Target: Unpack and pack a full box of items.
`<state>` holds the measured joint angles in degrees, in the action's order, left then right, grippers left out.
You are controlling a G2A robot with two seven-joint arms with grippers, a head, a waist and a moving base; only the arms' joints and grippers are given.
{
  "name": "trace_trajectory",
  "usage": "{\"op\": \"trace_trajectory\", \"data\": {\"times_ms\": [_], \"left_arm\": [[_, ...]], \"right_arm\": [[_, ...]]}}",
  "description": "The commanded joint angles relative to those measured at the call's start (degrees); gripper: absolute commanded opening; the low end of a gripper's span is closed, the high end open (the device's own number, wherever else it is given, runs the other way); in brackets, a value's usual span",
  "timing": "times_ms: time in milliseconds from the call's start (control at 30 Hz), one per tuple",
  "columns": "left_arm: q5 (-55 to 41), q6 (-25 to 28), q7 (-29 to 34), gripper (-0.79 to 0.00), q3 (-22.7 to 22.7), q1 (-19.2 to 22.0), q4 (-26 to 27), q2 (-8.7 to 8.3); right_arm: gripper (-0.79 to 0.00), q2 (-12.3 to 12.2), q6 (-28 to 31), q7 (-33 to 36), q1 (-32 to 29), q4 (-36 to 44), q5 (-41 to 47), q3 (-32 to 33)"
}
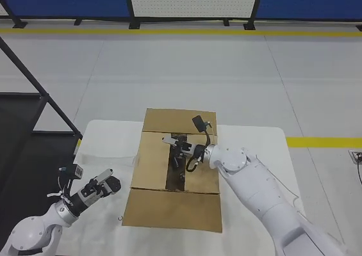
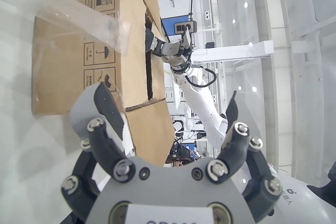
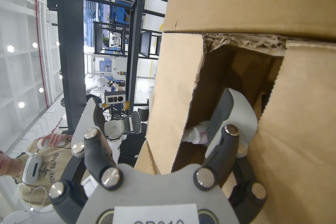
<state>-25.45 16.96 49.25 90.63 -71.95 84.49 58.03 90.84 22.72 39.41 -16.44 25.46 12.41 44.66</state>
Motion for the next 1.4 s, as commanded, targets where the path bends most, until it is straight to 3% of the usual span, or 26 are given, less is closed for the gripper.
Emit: {"op": "trace_trajectory", "data": {"times_ms": [0,667,1133,1367], "left_arm": [[-0.5,0.4,0.2,0.000,0.2,-0.3,0.1,-0.02],[-1.7,2.2,1.2,0.000,1.0,-1.5,1.3,-0.16],[6.4,5.9,-10.9,0.000,6.1,-4.2,0.5,-0.48],[12.7,9.1,-14.2,0.000,8.9,-9.4,6.3,-0.69]], "right_arm": [[0.000,0.2,-0.4,0.4,-0.1,0.2,-0.2,-0.1],[0.000,2.3,8.7,10.9,1.5,-0.4,9.9,4.1],[0.000,6.5,6.2,1.9,2.5,3.3,8.0,1.0],[0.000,9.5,6.4,-2.5,3.7,2.4,5.0,-2.1]]}}
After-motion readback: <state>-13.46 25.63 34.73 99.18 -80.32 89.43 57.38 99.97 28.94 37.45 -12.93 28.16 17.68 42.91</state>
